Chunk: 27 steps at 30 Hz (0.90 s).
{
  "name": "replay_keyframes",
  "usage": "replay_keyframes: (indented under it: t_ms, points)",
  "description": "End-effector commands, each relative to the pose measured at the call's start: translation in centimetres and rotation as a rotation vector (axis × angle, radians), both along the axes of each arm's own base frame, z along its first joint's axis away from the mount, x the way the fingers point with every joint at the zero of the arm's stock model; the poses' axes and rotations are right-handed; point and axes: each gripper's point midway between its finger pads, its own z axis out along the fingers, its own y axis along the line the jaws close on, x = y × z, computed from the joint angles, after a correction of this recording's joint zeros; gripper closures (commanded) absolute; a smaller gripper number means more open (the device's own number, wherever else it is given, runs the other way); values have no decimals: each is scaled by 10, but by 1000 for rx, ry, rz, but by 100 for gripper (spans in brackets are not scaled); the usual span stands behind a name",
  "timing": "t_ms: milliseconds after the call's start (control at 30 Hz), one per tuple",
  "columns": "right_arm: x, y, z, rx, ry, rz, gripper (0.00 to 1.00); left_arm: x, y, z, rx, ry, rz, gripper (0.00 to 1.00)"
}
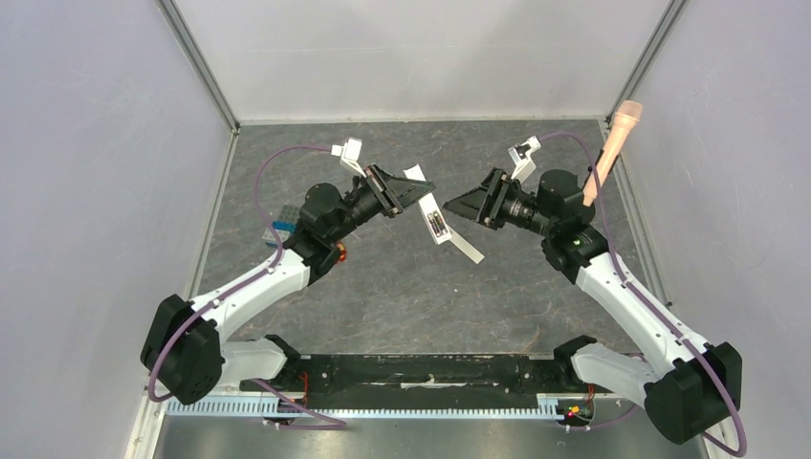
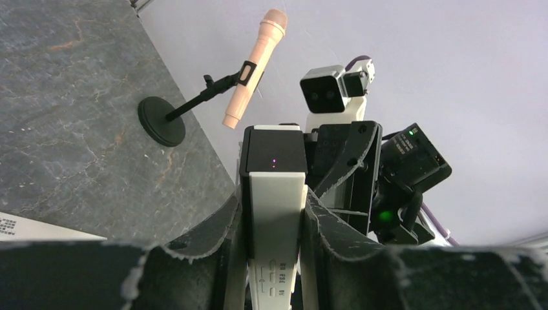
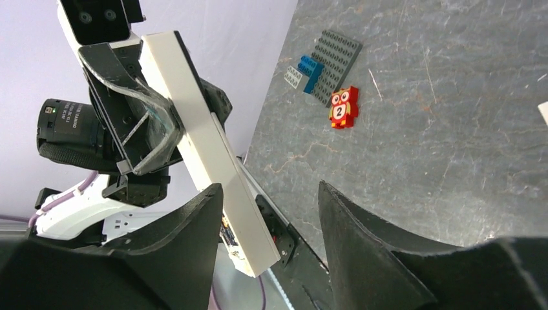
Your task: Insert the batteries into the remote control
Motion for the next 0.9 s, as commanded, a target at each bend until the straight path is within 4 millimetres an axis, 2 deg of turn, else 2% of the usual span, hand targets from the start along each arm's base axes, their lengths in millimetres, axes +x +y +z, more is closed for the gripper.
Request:
replay_keyframes:
  t_ms: [0,133,200,367,533,633,733,867]
  points:
    - [1,-3,17,-13,-155,17,41,-12,2,24,18,-109,-21,98]
    - [2,-6,7,-74,-206,19,41,-3,10,5,100,-79,39,98]
    - [9,-11,-12,-152,-202,3,41,6,21,-12,160,-40,103,98]
    - [38,-32,-82,-445,-114,-56,41,19,55,-56,283,64,231,98]
    - [65,-41,-134,-696,-51,-69,41,21,74,-93,323,118,235,98]
    - [78,-40,-158,-833,-52,-65,41,24,82,-109,328,128,238,98]
    - [85,-39,-187,-959,-39,17,41,23,90,-117,330,133,238,98]
    - [95,-44,-205,-1045,-26,23,41,26,100,-135,305,203,300,98]
